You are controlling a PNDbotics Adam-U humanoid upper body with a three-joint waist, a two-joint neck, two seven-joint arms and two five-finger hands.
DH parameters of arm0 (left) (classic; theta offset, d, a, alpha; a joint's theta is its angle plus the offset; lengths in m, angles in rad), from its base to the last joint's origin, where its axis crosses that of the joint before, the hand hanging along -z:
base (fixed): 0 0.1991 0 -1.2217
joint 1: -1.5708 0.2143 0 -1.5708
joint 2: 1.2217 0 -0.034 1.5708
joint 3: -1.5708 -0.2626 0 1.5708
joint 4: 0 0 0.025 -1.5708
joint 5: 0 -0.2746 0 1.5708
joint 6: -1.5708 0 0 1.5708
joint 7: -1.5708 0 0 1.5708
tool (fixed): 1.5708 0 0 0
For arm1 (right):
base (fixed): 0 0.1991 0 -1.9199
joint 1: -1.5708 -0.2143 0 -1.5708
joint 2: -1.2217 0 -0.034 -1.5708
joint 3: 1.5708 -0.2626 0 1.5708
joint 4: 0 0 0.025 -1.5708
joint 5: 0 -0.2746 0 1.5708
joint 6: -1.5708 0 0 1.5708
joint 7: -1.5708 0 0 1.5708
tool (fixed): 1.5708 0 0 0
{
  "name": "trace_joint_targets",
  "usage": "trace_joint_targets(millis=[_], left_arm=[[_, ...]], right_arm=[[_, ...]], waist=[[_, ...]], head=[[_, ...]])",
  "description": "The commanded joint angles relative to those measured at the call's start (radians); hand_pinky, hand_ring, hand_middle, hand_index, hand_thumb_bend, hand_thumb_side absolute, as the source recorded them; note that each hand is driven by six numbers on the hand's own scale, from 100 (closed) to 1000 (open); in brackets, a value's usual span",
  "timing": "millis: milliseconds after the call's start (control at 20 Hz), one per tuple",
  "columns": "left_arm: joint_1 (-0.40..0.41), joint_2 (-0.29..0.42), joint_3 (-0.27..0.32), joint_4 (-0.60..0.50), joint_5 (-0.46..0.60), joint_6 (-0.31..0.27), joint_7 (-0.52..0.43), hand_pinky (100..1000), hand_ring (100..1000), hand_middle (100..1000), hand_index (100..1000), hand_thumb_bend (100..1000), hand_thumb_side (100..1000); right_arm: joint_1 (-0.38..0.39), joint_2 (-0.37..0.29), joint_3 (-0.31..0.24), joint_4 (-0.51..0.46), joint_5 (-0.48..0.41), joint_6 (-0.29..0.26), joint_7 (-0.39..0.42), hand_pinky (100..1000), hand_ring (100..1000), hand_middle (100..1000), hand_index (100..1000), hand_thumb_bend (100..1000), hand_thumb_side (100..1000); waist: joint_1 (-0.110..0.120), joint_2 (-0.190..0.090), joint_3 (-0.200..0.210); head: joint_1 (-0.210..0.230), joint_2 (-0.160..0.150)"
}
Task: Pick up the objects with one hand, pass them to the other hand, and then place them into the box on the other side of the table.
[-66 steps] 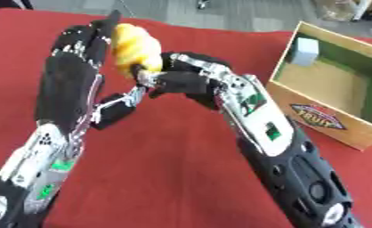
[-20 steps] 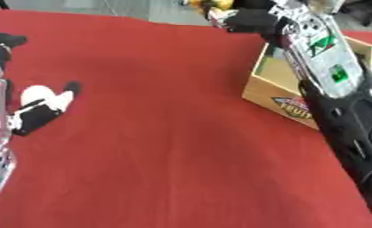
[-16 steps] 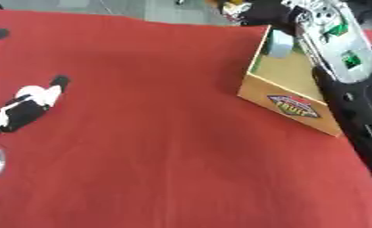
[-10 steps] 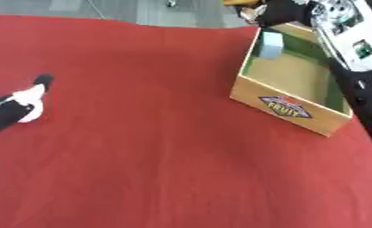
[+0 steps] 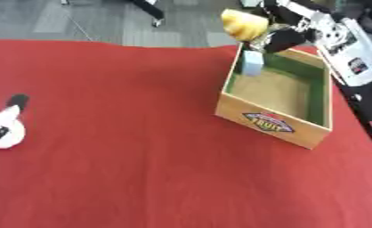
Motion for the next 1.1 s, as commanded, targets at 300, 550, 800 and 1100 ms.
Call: trace_joint_targets(millis=[300,550,800,1100], left_arm=[[-0.012,0.030,0.018,-0.023,-0.006,0.010,0.011,773,565,669,758,726,380],[-0.012,0.030,0.019,-0.022,-0.010,0.012,0.012,774,566,669,759,729,381],[-0.014,0.028,0.021,-0.022,-0.013,0.015,0.013,774,568,671,760,732,382],[-0.013,0.028,0.025,-0.024,-0.015,0.019,0.018,775,570,673,762,731,382]], right_arm=[[0.009,-0.080,-0.029,0.037,0.131,-0.091,-0.068,736,691,463,550,385,100],[0.040,-0.105,-0.036,0.063,0.206,-0.123,-0.113,737,690,434,554,380,100],[0.060,-0.107,-0.035,0.071,0.273,-0.172,-0.131,759,725,472,556,401,100],[0.069,-0.099,-0.036,0.077,0.354,-0.229,-0.129,787,795,569,661,425,265]], waist=[[0.018,-0.034,-0.001],[0.019,-0.032,-0.002],[0.022,-0.031,-0.003],[0.027,-0.030,-0.003]], head=[[-0.015,-0.007],[-0.008,0.002],[-0.003,0.012],[0.000,0.020]])
